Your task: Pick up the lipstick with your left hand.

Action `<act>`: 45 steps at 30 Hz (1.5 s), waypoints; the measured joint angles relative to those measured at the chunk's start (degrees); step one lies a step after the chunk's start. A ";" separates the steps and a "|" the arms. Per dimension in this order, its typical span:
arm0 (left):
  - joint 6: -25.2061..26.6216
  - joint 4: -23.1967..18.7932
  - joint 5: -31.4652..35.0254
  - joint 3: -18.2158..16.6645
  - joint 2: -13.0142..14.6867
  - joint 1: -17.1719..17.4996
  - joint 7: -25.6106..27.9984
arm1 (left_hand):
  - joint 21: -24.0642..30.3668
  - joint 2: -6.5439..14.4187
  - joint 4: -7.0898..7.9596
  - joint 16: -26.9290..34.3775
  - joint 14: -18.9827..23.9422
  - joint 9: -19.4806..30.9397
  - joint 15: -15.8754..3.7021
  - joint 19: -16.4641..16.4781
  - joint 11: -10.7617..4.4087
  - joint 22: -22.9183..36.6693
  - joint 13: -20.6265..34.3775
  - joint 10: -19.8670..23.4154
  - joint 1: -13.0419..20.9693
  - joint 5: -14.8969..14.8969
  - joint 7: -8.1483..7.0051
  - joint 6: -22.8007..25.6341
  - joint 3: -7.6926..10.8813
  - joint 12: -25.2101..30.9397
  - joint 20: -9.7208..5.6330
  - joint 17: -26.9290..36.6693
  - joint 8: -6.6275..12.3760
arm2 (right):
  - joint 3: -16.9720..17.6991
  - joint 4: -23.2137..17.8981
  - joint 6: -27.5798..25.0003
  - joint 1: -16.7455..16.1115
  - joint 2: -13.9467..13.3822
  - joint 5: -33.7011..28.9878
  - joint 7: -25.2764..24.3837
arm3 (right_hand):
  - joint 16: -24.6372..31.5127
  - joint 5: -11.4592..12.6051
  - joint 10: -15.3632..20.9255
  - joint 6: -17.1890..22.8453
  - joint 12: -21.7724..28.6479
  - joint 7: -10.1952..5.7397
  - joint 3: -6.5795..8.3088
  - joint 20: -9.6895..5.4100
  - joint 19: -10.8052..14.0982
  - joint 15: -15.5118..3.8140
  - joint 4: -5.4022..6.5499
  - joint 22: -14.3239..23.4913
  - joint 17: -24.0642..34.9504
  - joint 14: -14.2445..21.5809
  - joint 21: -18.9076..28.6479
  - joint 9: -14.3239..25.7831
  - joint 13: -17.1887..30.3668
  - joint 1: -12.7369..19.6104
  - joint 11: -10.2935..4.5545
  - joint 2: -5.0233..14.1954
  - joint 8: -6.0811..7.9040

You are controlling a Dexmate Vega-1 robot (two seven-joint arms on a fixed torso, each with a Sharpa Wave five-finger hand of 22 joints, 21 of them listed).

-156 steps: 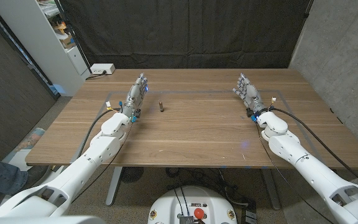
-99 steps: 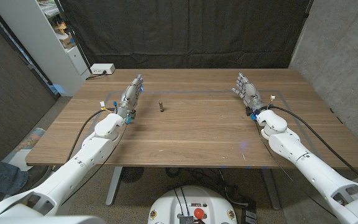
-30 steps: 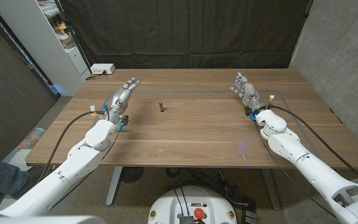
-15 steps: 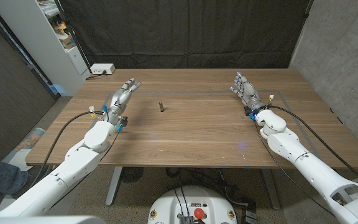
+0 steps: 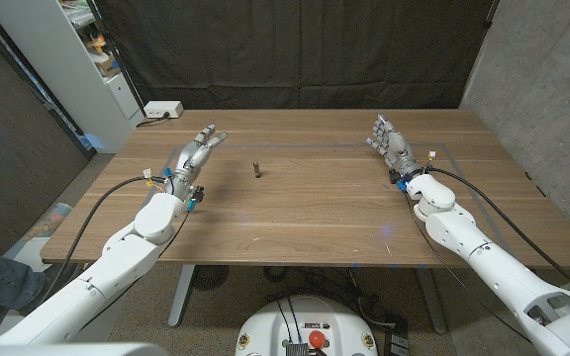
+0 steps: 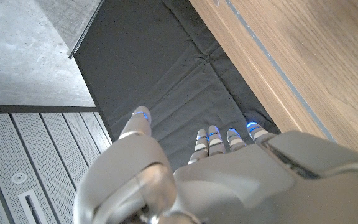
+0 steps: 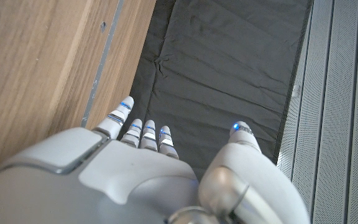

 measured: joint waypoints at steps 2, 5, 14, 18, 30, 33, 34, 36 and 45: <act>0.20 -0.58 0.34 0.00 0.24 0.28 0.17 | 0.00 -0.17 -0.02 0.00 0.00 0.00 0.00 0.00 0.00 0.00 0.00 0.00 0.17 0.00 0.00 0.00 -0.02 0.00 0.00 0.00 0.00 | 0.03 0.00 0.10 -0.02 0.00 0.02 0.01 | 0.00 0.00 0.00 0.00 0.00 0.00 0.00 0.00 0.00 0.00 0.00 0.00 0.00 0.00 0.00 0.00 0.00 0.00 0.00 0.00 0.00; 0.53 -0.94 0.75 0.00 0.41 0.48 0.37 | 0.00 -0.22 -0.23 0.00 0.00 0.00 0.00 0.00 0.00 0.00 0.00 0.00 0.22 0.00 0.00 0.00 -0.23 0.00 0.00 0.00 0.00 | 0.13 0.00 0.13 -0.11 -0.03 0.07 0.01 | 0.00 0.00 0.00 0.00 0.00 0.00 0.00 0.00 0.00 0.00 0.00 0.00 0.00 0.00 0.00 0.00 0.00 0.00 0.00 0.00 0.00; 1.84 -2.53 2.49 0.00 1.13 1.32 1.40 | 0.00 -0.45 -0.46 0.00 0.00 0.00 0.00 0.20 -0.31 -0.01 0.00 0.31 0.90 -0.22 0.00 0.00 0.01 0.00 0.19 0.00 0.00 | 0.38 -0.24 0.26 -0.54 -0.19 0.24 -0.03 | 0.00 0.00 -0.01 0.32 0.00 -0.32 0.00 0.00 0.00 0.00 0.00 0.00 0.01 -0.01 0.00 0.00 0.00 0.00 0.00 0.00 0.00; 2.32 -3.35 3.17 -0.02 1.43 1.90 1.87 | 0.00 -0.20 -0.46 0.00 0.00 0.00 0.00 0.20 -0.32 -0.01 -0.01 0.31 1.15 -0.23 0.00 0.00 0.01 0.00 0.19 0.00 0.00 | 0.47 -0.45 0.34 -0.74 -0.29 0.32 -0.03 | 0.00 0.00 -0.01 0.32 0.00 -0.32 0.00 0.00 0.00 0.00 0.00 0.00 0.01 -0.01 0.00 0.00 0.00 0.00 -0.01 0.00 0.00; 3.85 -5.71 4.74 -0.62 2.38 3.83 3.03 | 0.00 -0.45 -0.69 0.00 0.00 -0.01 0.00 0.20 -0.32 -0.01 0.28 0.31 1.95 -0.44 0.00 0.00 0.24 0.00 0.19 0.00 0.00 | 0.81 -1.03 0.50 -1.15 -0.69 0.71 0.31 | 0.00 0.00 -0.02 0.32 0.00 -0.32 -0.24 0.00 0.00 0.00 -0.24 0.00 0.01 -0.01 0.00 0.00 0.00 0.00 -0.01 0.00 0.00; 4.31 -6.24 5.28 -0.75 2.67 4.22 3.28 | 0.00 -0.45 -0.69 0.00 0.00 -0.01 0.00 0.20 -0.32 -0.01 0.28 0.31 1.95 -0.44 0.00 -0.01 0.24 0.00 0.18 0.00 0.00 | 0.90 -1.20 0.53 -1.26 -0.81 0.76 0.36 | 0.00 0.00 -0.02 0.32 0.00 -0.32 -0.24 0.00 0.00 0.00 -0.24 0.00 0.01 -0.01 0.00 0.00 0.00 0.00 -0.01 0.00 0.00; 4.50 -6.46 5.48 -0.78 2.78 4.35 3.36 | 0.00 -0.61 -0.69 0.00 0.00 -0.01 0.00 0.20 -0.32 -0.01 0.28 0.31 2.12 -0.44 0.00 -0.01 0.24 0.00 0.18 0.00 0.00 | 0.92 -1.25 0.54 -1.30 -0.86 0.79 0.39 | 0.00 0.00 -0.02 0.32 0.00 -0.32 -0.24 0.00 0.00 0.00 -0.24 0.00 0.01 -0.01 0.00 0.00 0.00 0.00 -0.01 0.00 0.00; 4.70 -6.54 5.78 -0.80 2.80 4.39 3.53 | 0.00 -0.68 -0.69 0.00 0.00 -0.01 0.00 0.20 -0.31 -0.01 0.28 0.31 2.18 -0.44 0.00 0.00 0.24 0.00 0.18 0.00 0.00 | 0.94 -1.31 0.54 -1.34 -0.91 0.80 0.41 | 0.00 0.00 -0.02 0.32 0.00 -0.32 -0.24 0.00 0.00 0.00 -0.24 0.00 0.01 -0.01 0.00 0.00 0.00 0.00 -0.01 0.00 0.00; 5.61 -7.34 7.01 -0.85 3.20 4.86 3.87 | 0.00 -0.62 -0.69 0.00 -0.01 -0.01 0.00 0.19 -0.31 -0.01 0.28 0.31 2.58 -0.44 -0.22 0.21 0.24 0.00 0.18 0.00 0.00 | 1.06 -1.42 0.63 -1.45 -1.00 1.02 0.59 | 0.00 0.21 -0.02 0.32 0.00 -0.32 -0.23 0.00 0.00 0.00 -0.23 0.00 0.01 -0.02 0.00 0.00 0.00 0.00 -0.01 0.00 0.00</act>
